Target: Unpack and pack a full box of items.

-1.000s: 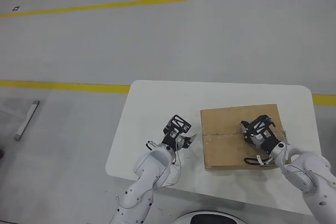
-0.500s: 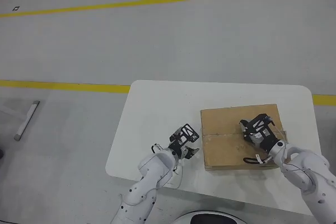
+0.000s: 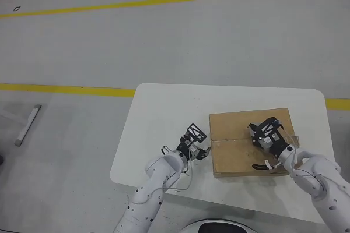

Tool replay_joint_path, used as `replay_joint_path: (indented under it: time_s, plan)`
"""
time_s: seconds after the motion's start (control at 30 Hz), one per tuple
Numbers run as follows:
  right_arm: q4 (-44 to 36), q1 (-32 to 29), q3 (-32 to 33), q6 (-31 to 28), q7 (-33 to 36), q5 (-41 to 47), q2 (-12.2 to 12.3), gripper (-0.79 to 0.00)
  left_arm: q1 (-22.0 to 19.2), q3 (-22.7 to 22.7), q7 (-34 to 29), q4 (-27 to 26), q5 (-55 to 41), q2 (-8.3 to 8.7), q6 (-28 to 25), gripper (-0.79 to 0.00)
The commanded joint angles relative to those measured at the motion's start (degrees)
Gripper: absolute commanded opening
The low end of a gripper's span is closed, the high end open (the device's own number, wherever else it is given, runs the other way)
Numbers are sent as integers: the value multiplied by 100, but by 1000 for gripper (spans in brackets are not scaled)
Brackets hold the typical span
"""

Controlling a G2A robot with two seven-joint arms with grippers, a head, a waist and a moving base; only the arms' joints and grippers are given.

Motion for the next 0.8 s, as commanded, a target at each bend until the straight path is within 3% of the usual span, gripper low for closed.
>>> replay_joint_path:
  time_s: [0.0, 0.13, 0.17, 0.23, 0.27, 0.4, 0.77]
  plan:
    - [6, -3, 1, 5, 0, 2, -2, -785, -24, -20, 77, 52, -32, 0, -9, -28]
    - [4, -18, -9, 18, 13, 6, -6, -785, -61, -81, 225, 109, -133, -5, 85, -246]
    - [3, -19, -10, 20, 15, 6, -7, -785, -60, -85, 246, 111, -128, -4, 86, -397]
    - [3, -19, -12, 23, 31, 1, -9, -785, -45, -107, 300, 98, -108, 4, 99, -520]
    - [1, -18, -12, 24, 35, -1, -9, -785, -38, -112, 312, 94, -100, 6, 104, -539]
    - [2, -15, -16, 10, 35, 6, -13, -785, 1, -137, 375, 48, -70, 14, 149, -736]
    - [17, 10, -9, -23, 65, 3, -18, -785, 27, -157, 449, -2, -39, 24, 181, -779]
